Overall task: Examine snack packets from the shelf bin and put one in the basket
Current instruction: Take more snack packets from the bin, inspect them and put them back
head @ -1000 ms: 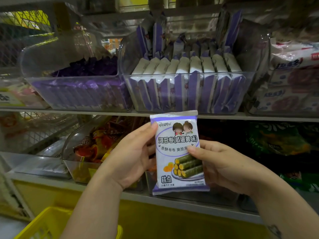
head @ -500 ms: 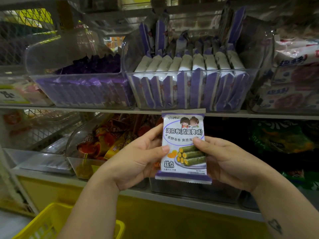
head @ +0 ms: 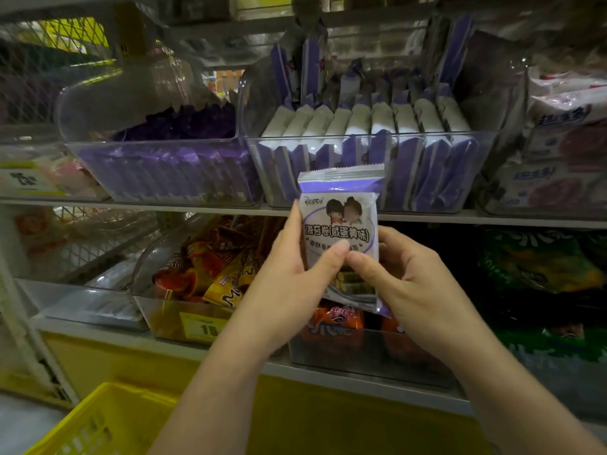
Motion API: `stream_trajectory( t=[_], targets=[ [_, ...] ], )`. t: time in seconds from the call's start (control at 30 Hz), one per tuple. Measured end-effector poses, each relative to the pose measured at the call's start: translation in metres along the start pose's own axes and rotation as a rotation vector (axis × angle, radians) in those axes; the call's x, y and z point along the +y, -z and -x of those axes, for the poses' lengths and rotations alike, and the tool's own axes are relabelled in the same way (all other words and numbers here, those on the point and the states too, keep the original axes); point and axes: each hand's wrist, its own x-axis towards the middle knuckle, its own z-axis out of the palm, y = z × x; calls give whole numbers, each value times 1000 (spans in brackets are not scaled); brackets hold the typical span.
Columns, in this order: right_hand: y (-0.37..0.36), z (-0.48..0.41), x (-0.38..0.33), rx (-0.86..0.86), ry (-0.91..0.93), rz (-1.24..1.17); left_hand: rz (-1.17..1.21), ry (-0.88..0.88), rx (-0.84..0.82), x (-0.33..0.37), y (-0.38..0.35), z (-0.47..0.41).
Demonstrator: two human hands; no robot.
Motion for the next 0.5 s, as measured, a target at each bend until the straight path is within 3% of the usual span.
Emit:
stream_trajectory(
  t=[0.13, 0.27, 0.5],
  targets=[
    [-9, 2, -2, -63, 85, -45, 290, 91, -130, -2, -3, -1],
    [-13, 3, 1, -136, 95, -25, 406, 93, -129, -5, -5, 0],
    [1, -5, 10, -15, -14, -143, 765, 41, -130, -6, -3, 0]
  ],
)
